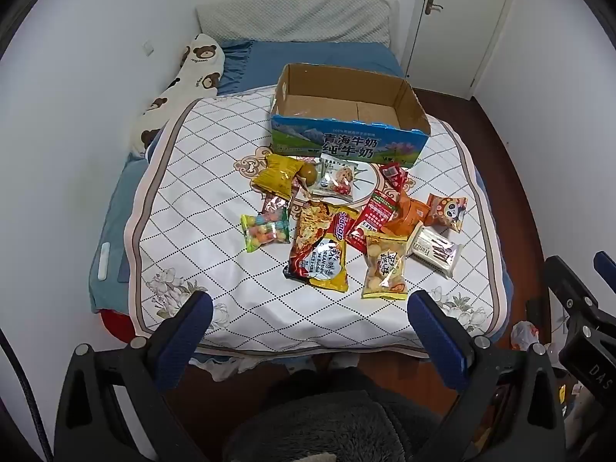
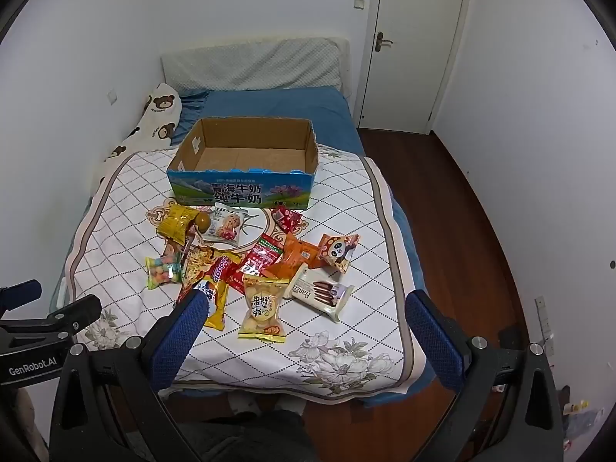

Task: Organize snacks

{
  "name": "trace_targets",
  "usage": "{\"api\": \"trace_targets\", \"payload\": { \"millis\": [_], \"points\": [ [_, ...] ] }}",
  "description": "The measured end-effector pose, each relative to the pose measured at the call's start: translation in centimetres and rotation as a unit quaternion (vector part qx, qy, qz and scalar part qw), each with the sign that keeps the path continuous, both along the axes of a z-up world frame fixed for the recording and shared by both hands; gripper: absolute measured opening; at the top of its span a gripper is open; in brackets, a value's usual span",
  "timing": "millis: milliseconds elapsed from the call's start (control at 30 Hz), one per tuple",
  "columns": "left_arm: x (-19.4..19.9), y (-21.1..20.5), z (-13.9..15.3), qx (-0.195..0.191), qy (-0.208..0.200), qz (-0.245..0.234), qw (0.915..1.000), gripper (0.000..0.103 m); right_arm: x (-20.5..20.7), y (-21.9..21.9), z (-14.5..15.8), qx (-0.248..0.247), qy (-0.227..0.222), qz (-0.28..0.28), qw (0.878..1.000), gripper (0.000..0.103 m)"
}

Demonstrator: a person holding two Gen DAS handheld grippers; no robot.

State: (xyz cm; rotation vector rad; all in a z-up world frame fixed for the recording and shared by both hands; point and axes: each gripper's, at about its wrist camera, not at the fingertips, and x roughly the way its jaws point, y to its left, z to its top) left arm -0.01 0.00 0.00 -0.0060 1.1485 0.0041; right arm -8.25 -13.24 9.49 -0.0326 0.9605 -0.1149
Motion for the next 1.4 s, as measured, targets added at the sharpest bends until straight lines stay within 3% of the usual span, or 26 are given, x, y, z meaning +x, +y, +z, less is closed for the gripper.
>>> {"api": "trace_targets", "payload": {
  "millis": [1400],
  "points": [
    [0.34,0.16,0.69,0.005,-0.008,-0.012,0.9999,0.103,0.25,0.58,0.52,0.002,-0.002,-0.001,1.0,0.103]
  ]
}}
